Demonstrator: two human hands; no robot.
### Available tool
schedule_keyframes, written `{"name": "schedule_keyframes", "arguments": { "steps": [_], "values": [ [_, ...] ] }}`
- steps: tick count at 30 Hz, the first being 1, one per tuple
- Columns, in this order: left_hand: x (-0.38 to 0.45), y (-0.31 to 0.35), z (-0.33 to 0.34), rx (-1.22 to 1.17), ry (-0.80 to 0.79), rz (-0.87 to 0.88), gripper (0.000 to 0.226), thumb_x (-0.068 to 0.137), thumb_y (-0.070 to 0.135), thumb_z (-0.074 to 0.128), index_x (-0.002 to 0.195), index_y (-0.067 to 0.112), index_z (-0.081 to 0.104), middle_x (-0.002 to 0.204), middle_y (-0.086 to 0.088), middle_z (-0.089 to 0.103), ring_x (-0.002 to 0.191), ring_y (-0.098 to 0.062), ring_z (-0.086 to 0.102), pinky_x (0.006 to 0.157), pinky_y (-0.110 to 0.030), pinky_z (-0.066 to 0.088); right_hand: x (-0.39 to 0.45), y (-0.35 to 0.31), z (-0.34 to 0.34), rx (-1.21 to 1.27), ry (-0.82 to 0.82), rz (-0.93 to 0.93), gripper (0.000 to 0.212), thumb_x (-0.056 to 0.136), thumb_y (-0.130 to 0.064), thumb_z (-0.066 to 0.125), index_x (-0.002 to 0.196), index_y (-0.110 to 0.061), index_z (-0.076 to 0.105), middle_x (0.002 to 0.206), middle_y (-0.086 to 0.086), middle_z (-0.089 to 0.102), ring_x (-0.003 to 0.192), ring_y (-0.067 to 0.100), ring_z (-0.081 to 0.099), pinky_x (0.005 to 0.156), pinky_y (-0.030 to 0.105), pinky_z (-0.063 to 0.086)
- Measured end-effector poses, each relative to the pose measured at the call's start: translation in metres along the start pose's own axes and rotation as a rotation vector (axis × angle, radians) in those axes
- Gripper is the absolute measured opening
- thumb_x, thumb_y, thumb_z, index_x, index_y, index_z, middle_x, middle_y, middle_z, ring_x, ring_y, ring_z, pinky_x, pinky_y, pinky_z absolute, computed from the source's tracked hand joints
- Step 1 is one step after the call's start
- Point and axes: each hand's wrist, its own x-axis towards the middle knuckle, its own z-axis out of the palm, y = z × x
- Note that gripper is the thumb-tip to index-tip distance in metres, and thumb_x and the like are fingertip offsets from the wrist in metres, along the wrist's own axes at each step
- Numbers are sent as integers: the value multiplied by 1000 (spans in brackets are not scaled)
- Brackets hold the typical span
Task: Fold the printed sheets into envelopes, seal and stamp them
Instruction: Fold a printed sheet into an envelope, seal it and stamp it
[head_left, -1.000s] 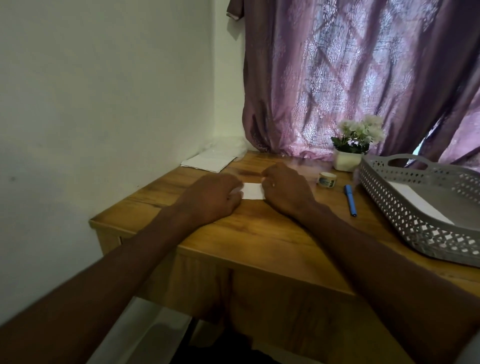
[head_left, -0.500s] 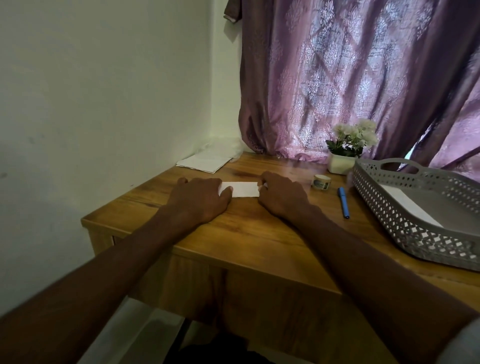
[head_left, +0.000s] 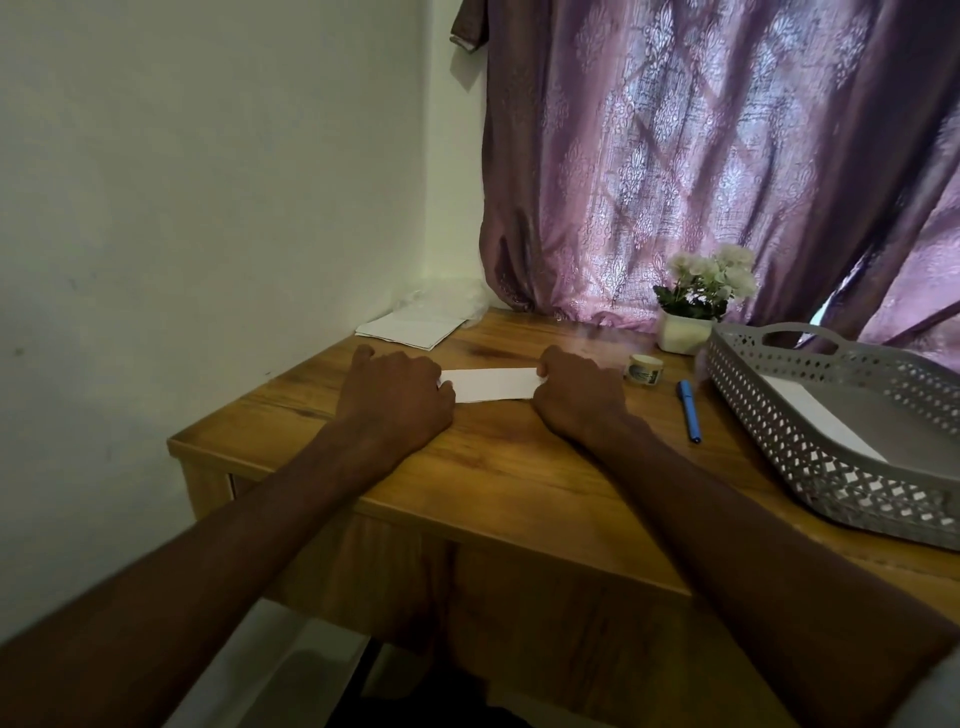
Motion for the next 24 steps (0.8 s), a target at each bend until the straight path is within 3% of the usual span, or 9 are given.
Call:
{"name": "schedule_keyframes", "arguments": {
  "steps": [2,4,6,10,16,19,21,24],
  "values": [
    [0,0,0,-9,22,-3,44,104,50,39,116,24,72,116,-3,71,109,-24,64,113,-49,38,0,-3,-2,-48,138,-22,24,98,-35,47,115,-21,56,115,8,63,104,31,60,100,52,42],
    [0,0,0,-31,55,6,42,103,50,43,114,21,71,119,-4,67,110,-24,62,107,-46,43,-2,-10,-5,27,165,-26,32,101,-48,41,114,-24,59,117,7,64,104,30,61,100,54,45],
    [-1,1,1,-83,86,29,38,102,49,47,109,19,70,114,-3,65,104,-21,61,99,-42,45,-4,-18,-5,93,41,-35,46,100,-63,36,121,-30,60,125,5,66,112,27,62,104,55,43],
    [-2,-4,4,-156,125,23,29,100,47,53,100,21,67,104,2,63,95,-17,59,93,-41,50,-3,-28,-2,-57,-178,-21,78,91,-83,23,145,-31,46,149,5,54,137,33,48,115,64,23],
    [11,-14,7,-319,75,-42,18,96,38,60,91,24,70,97,4,66,85,-15,63,81,-41,57,24,0,-4,-84,-259,39,81,93,-76,30,154,-23,29,160,13,39,147,41,34,117,68,17],
    [34,-36,12,-363,77,-52,19,95,25,60,108,21,74,112,0,70,99,-20,65,87,-38,55,40,10,0,-62,-242,65,81,92,-73,31,155,-22,29,161,13,38,147,38,34,116,68,20],
    [53,-59,13,-398,148,-73,33,96,14,59,127,18,68,128,-5,68,115,-26,63,99,-40,51,47,12,6,-26,-218,83,79,93,-71,32,154,-20,32,159,12,40,146,38,36,116,68,20],
    [82,-89,21,-434,219,-100,42,97,5,59,138,12,61,137,-10,64,124,-28,60,108,-40,46,52,13,15,-23,-105,51,78,94,-75,25,149,-22,40,158,7,42,144,33,39,115,70,18]
  ]
}}
